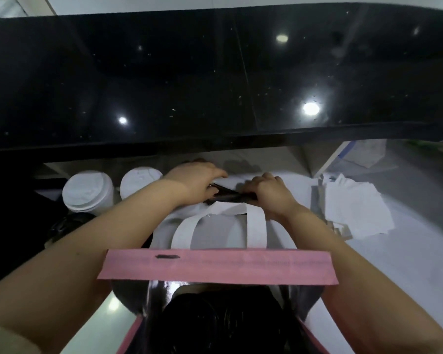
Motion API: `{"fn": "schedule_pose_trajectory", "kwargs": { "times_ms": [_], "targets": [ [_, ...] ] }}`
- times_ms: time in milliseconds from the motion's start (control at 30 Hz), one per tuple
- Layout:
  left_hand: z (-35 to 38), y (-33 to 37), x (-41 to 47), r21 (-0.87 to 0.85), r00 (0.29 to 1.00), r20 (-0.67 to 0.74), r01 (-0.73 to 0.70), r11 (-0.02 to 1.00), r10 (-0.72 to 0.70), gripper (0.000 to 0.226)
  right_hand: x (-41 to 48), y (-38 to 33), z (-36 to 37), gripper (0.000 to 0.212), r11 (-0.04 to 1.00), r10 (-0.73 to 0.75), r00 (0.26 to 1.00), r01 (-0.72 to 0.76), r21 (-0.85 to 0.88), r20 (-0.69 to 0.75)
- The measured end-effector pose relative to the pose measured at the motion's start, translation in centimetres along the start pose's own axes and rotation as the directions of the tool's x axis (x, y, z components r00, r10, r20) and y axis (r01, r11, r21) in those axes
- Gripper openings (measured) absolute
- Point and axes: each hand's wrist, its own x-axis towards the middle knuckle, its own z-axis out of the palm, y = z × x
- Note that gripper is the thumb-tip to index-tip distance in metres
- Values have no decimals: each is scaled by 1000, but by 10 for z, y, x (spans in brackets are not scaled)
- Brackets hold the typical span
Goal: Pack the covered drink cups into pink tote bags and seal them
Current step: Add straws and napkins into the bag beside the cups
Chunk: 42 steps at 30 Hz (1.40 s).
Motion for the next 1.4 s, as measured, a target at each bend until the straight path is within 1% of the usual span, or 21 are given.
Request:
{"fn": "schedule_pose_trajectory", "kwargs": {
  "times_ms": [100,200,333,433,533,600,667,700,800,833,900,967,1067,1167,1267,1333,1400],
  "targets": [
    [3,-5,0,-52,1000,-7,13,999,-14,47,0,4,5,15,998,42,999,-41,54,-17],
    [3,-8,-1,-95,999,-16,28,995,-30,46,0,5,9,13,999,42,998,-43,-10,-48],
    [-2,-8,-6,-101,998,-32,44,994,-47,47,0,3,3,15,996,91,994,-90,18,-65],
    [-12,-6,-15,-108,997,-46,54,993,-59,46,-5,-2,-3,12,987,145,984,-136,85,-108],
    [-24,-3,-31,-87,994,-102,36,996,-45,46,-10,-6,-14,10,977,213,972,-209,51,-102],
    [-32,1,-45,-68,989,-146,15,998,-25,44,-17,-10,-28,17,980,200,977,-201,-8,-81],
    [-40,6,-58,-57,986,-164,0,998,-10,44,-28,-15,-43,28,985,141,986,-148,-83,-91],
    [-43,9,-65,-51,986,-169,-7,999,-2,44,-33,-17,-51,29,985,112,989,-123,-124,-94],
    [-56,13,-87,-75,979,-205,-30,997,14,44,-49,-29,-77,17,983,58,996,-69,-170,-68],
    [-61,14,-94,-85,974,-227,-31,996,11,44,-54,-33,-86,16,985,55,997,-64,-163,-58],
    [-72,16,-108,-102,960,-281,-29,994,-1,43,-65,-42,-105,22,986,77,996,-84,-147,-53],
    [-83,17,-122,-128,941,-339,-23,992,-22,43,-75,-50,-123,19,981,97,992,-109,-160,-80],
    [-100,21,-148,-147,911,-410,-26,989,-37,44,-92,-61,-148,8,979,101,985,-124,-164,-142],
    [-115,28,-177,-197,874,-485,-72,978,-34,42,-108,-75,-171,8,988,97,974,-119,-95,-203],
    [-118,36,-209,-203,841,-540,-99,974,-28,41,-128,-101,-184,8,996,77,960,-60,71,-270],
    [-114,41,-226,-140,838,-546,-86,986,-4,40,-141,-120,-187,6,985,57,958,-8,175,-281],
    [-104,46,-238,-35,839,-543,-58,998,30,39,-151,-140,-187,6,974,21,958,45,223,-287]
  ]
}}
